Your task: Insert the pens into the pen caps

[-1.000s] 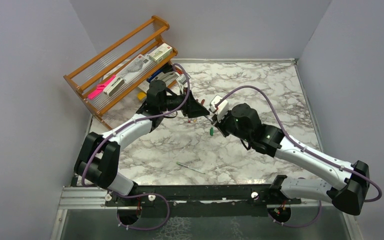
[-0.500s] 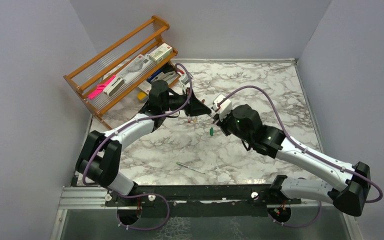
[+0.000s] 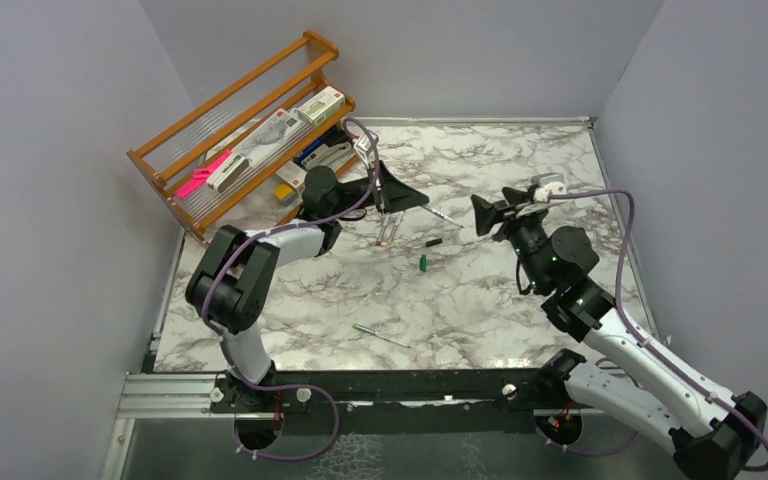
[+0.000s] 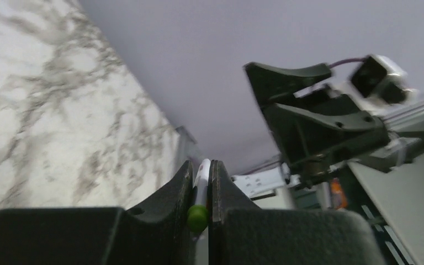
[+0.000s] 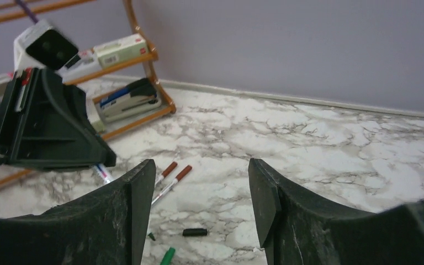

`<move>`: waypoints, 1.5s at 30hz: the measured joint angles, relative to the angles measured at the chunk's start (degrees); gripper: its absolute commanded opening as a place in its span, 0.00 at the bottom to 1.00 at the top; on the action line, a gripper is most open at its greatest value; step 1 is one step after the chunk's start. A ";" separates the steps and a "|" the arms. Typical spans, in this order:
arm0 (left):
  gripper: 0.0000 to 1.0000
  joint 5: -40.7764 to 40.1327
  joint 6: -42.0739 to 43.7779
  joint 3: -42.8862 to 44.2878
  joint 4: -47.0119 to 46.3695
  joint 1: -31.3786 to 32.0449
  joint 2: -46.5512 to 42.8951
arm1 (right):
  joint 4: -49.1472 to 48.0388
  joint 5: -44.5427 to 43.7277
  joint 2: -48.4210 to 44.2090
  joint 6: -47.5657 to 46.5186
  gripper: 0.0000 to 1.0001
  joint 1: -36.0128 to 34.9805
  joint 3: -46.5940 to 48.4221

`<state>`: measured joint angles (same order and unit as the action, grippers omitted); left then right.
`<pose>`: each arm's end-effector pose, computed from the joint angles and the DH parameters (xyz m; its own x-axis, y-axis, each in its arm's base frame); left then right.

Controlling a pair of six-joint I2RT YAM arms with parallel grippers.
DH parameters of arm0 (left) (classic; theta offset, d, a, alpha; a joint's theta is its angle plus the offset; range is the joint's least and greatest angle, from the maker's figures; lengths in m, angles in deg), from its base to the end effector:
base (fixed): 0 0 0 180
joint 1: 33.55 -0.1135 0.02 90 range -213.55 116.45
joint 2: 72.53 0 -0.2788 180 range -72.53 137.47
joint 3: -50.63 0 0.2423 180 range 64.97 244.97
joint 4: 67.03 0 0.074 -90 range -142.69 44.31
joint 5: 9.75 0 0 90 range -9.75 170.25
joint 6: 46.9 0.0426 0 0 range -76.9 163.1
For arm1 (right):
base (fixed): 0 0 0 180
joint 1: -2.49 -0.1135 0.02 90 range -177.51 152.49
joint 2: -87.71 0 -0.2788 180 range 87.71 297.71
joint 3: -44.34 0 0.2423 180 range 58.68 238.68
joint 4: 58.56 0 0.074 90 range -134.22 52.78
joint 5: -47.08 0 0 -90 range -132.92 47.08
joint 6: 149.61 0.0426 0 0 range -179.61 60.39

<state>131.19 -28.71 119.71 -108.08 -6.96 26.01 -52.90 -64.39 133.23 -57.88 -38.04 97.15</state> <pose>0.3171 -0.1957 0.2903 -0.8581 -0.2399 -0.4540 0.4711 -0.0158 -0.8820 0.1459 0.1042 0.3464 0.0117 0.0470 -0.9988 -0.3272 0.9441 0.0406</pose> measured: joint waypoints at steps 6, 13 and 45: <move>0.00 -2.84 -25.03 4.09 -25.46 0.04 11.89 | -8.20 13.03 -1.60 10.64 0.63 14.25 -3.37; 0.00 -8.68 -35.41 4.02 -31.65 0.09 13.25 | -17.66 25.22 0.17 19.21 0.63 17.40 -4.55; 0.18 -23.34 -39.01 9.64 -32.70 9.27 15.45 | -34.67 36.04 13.57 29.53 0.01 18.14 -2.03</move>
<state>107.85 -67.72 129.35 -140.78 2.30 41.46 -87.57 -28.35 146.80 -28.35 -19.90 95.12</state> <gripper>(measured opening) 0.118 0.077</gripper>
